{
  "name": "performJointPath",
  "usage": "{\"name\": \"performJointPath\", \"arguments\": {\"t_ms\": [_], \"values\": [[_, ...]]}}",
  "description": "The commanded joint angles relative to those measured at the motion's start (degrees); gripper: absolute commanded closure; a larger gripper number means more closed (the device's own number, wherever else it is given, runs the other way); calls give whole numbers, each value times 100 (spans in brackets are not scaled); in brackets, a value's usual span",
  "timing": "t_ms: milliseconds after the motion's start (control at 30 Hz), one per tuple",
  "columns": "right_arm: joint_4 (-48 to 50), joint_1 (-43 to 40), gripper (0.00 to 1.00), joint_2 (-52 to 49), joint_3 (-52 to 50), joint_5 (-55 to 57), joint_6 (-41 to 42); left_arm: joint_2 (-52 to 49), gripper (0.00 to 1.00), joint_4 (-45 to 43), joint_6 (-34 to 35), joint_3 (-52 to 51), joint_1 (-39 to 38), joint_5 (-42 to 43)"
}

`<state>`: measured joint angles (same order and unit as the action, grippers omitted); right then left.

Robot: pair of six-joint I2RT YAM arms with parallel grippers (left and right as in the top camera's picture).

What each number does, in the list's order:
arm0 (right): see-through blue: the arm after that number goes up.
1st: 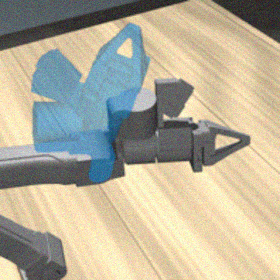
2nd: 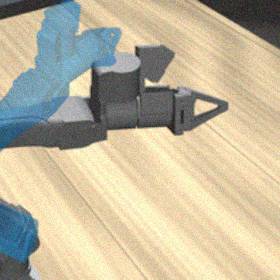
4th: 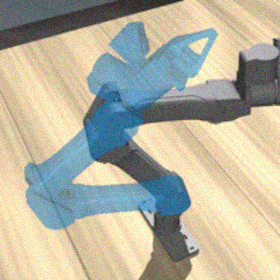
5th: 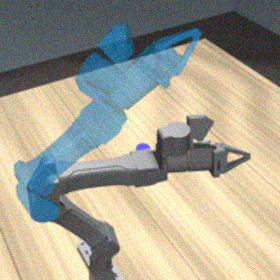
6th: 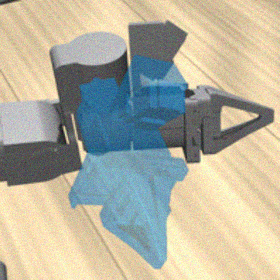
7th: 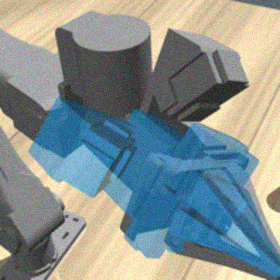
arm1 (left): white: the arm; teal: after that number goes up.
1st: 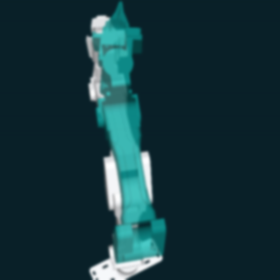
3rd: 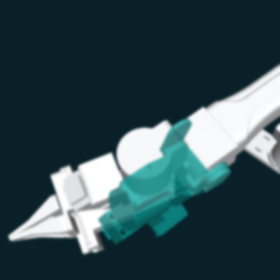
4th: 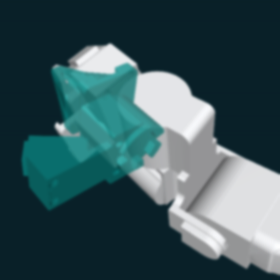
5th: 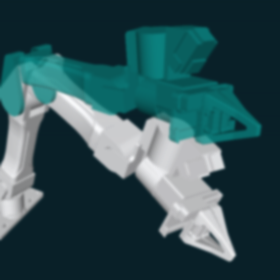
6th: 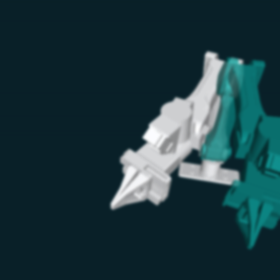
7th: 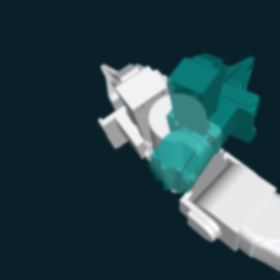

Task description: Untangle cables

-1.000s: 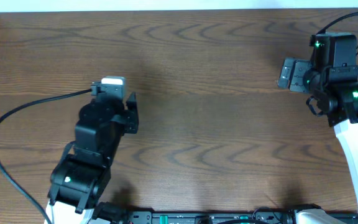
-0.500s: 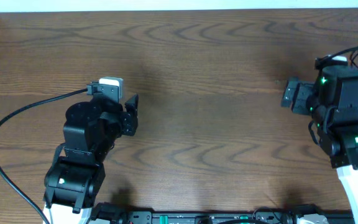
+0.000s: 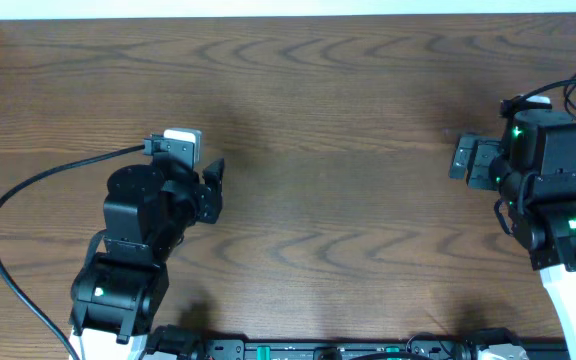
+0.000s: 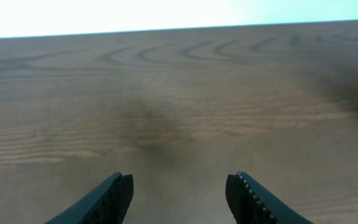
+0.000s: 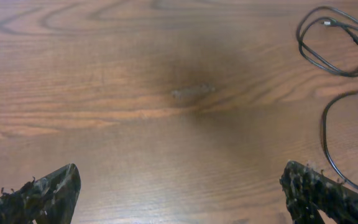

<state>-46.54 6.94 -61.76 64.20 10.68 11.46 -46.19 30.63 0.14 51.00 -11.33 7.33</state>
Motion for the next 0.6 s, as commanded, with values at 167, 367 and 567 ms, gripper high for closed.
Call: {"name": "performJointPath", "arguments": {"t_ms": [167, 367, 567], "values": [[1086, 66, 1, 1193, -870, 271, -85, 789, 46, 81, -247, -79, 28, -610], [1213, 66, 1, 1930, -1899, 249, -81, 1213, 46, 83, -22, -857, 28, -658], [1010, 66, 1, 2238, -2212, 271, 105, 1926, 46, -155, 205, -1655, 28, -656]]}}
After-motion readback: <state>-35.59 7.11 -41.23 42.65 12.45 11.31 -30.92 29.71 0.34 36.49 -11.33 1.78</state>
